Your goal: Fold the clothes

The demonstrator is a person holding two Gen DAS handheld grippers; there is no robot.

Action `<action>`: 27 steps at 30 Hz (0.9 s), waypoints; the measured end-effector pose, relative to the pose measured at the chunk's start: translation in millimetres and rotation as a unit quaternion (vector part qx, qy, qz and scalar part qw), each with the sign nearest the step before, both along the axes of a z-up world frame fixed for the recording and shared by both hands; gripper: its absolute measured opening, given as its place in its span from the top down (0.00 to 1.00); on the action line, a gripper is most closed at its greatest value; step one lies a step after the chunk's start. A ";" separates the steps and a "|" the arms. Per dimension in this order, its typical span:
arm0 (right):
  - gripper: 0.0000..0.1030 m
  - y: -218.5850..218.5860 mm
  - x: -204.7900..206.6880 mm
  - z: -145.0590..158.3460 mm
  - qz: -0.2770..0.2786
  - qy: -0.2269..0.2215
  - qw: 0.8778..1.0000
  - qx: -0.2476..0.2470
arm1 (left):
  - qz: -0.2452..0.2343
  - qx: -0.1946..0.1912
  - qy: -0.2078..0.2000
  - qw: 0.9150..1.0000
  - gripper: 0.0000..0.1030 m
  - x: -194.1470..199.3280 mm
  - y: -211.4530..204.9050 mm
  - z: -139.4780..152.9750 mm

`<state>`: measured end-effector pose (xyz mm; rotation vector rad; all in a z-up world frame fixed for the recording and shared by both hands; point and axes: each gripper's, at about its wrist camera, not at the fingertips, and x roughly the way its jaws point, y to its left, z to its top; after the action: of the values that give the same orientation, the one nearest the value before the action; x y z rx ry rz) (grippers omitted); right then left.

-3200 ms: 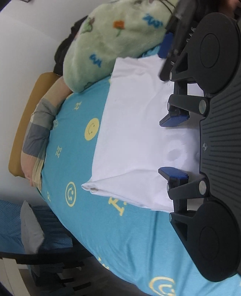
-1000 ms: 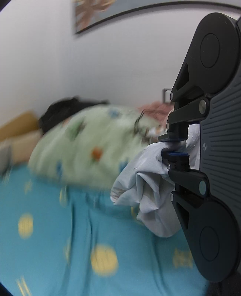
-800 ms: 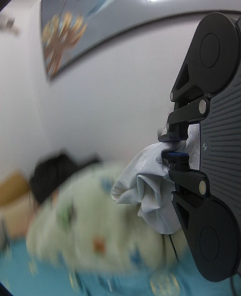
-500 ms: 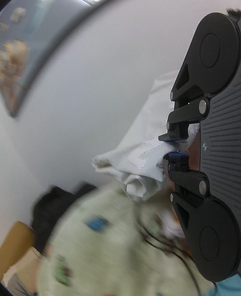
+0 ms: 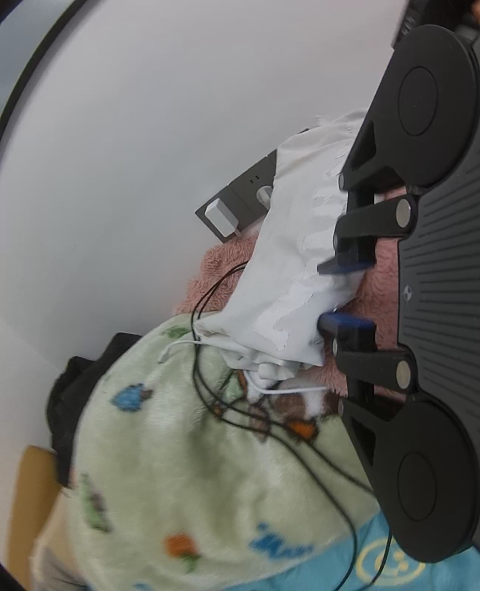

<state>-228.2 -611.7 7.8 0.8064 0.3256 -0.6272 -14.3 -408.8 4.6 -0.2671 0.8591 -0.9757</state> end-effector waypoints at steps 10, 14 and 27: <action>0.12 101.1 -35.6 100.2 0.039 0.004 0.989 -0.145 | -0.008 0.012 -0.156 0.988 0.00 -72.1 79.1 108.6; 0.12 140.6 -41.8 126.4 0.049 -0.002 0.981 -0.186 | 0.011 0.014 -0.205 0.979 0.00 -99.7 117.7 142.0; 0.12 242.2 -56.1 148.7 0.087 -0.011 0.951 -0.295 | 0.037 0.018 -0.313 0.949 0.00 -178.3 218.7 175.0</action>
<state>-284.3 -369.5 156.5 0.2055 0.1691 -0.5101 -192.5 -190.2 179.5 0.0499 0.2805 -0.8974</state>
